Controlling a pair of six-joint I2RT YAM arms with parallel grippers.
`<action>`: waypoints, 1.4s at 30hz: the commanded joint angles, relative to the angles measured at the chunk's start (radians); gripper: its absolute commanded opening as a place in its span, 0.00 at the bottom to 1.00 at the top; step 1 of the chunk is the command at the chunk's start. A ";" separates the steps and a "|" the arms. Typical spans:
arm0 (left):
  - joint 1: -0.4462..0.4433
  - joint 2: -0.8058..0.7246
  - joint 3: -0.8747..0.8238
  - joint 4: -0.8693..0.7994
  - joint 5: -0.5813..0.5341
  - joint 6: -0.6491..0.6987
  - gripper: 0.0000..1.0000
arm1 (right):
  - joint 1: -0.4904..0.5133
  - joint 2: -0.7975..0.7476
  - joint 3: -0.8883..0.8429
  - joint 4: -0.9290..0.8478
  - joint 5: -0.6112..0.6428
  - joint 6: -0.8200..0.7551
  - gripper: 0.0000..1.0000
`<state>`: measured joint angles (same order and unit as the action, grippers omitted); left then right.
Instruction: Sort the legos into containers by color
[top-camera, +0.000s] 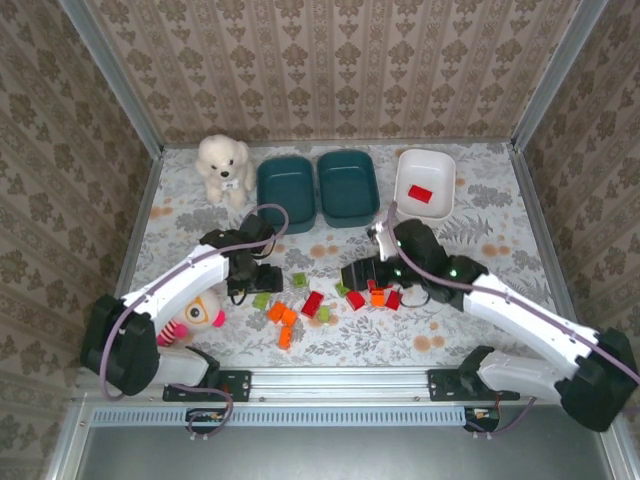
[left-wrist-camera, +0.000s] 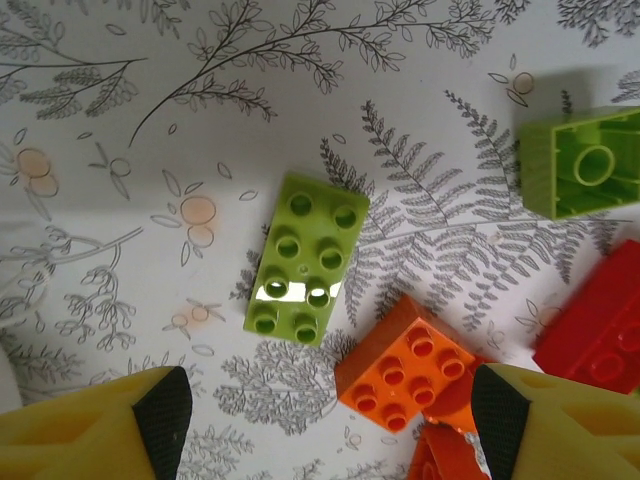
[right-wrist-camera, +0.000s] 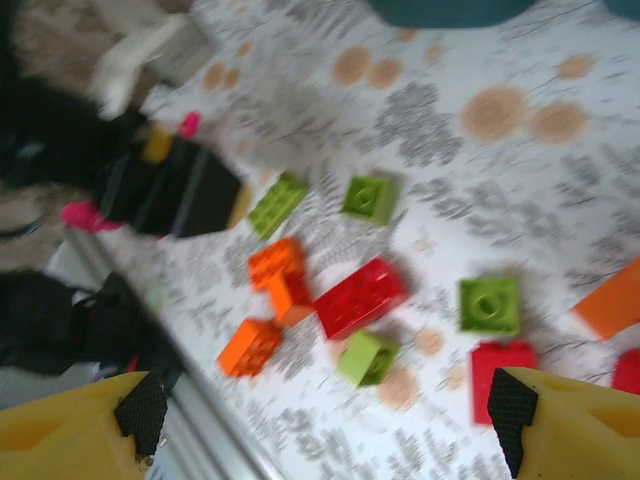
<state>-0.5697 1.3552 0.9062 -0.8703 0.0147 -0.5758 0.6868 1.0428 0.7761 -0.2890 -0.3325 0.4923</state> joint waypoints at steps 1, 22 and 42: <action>0.010 0.053 -0.009 0.052 0.015 0.076 0.77 | 0.001 -0.101 -0.034 0.087 -0.017 -0.016 0.88; 0.033 0.258 -0.042 0.133 0.043 0.114 0.52 | 0.005 -0.062 0.004 0.073 -0.014 0.002 0.86; -0.026 0.218 0.092 0.030 -0.078 0.096 0.30 | 0.003 -0.018 0.085 0.083 0.029 0.018 0.86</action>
<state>-0.5896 1.5993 0.9024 -0.7658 -0.0467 -0.4778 0.6903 1.0298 0.8005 -0.2161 -0.3279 0.5011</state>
